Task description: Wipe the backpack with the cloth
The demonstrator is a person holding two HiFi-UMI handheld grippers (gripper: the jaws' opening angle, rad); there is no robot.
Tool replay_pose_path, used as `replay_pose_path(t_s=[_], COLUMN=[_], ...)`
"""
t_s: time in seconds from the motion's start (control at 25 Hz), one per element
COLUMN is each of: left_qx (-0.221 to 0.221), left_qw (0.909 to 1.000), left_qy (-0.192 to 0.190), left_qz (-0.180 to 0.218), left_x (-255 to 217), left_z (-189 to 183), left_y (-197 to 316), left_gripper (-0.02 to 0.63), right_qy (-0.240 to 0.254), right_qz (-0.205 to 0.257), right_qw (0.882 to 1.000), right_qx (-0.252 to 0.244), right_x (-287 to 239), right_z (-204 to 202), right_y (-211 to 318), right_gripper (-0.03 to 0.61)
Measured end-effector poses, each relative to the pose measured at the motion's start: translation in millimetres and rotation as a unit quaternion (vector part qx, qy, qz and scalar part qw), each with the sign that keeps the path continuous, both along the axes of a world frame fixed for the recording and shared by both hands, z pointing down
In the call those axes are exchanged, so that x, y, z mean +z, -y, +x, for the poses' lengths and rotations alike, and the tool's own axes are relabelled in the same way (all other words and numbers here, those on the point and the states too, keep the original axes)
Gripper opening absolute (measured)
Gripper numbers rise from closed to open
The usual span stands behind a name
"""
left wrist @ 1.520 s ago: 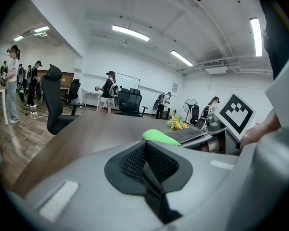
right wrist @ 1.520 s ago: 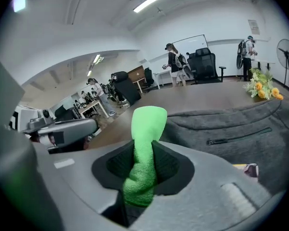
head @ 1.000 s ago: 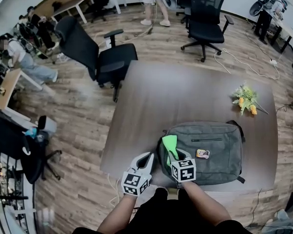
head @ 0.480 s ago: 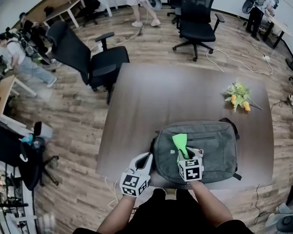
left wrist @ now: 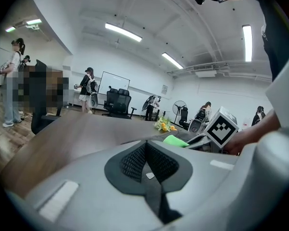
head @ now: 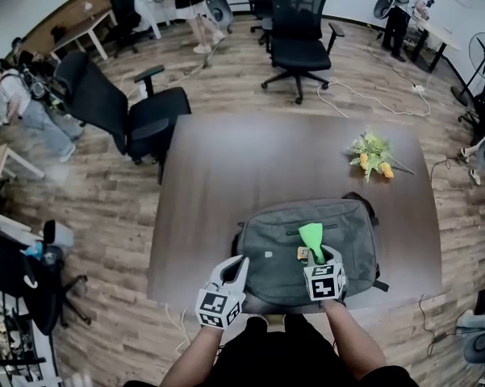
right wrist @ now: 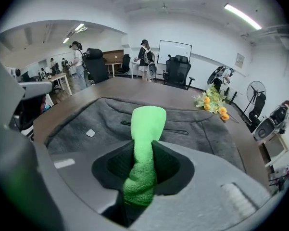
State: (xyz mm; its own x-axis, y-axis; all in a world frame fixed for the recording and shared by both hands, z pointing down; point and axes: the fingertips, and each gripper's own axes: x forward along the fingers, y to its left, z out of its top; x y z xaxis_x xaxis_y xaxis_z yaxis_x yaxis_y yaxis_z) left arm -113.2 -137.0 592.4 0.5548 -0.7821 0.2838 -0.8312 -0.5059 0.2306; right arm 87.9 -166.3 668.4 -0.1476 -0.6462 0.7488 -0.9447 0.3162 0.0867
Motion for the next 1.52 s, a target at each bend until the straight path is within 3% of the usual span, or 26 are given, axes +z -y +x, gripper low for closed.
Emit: replay_pose_path(t_s=[0.32, 0.6, 1.16, 1.32, 1.52], left_qx=[0.014, 0.034, 0.054, 0.049, 0.036], left_qw=[0.9999, 0.9994, 0.9978, 0.9978, 0.9982], left_qy=[-0.004, -0.008, 0.038, 0.044, 0.048], left_qz=[0.004, -0.003, 0.005, 0.003, 0.001], left_x=[2.6, 6.2, 17.0, 21.1, 21.6], left_z=[8.5, 21.2, 24.5, 16.6, 4.7], left_y=[2.3, -0.4, -4.3, -1.8, 1.7], left_gripper=[0.019, 0.019, 0.018, 0.02, 0.019], right_qy=[-0.052, -0.109, -0.115, -0.115, -0.076], right_qz=[0.006, 0.005, 0.018, 0.041, 0.052], right_qw=[0.998, 0.993, 0.986, 0.985, 0.99], right_qx=[0.038, 0.042, 0.118, 0.12, 0.111], right_x=[-6.5, -18.3, -35.7, -46.0, -50.2], right_z=[54.7, 85.6, 146.7, 145.2, 124.6], right_y=[-6.1, -5.7, -9.8, -7.3, -6.0], right_gripper=[0.101, 0.102, 0.101, 0.101, 0.101])
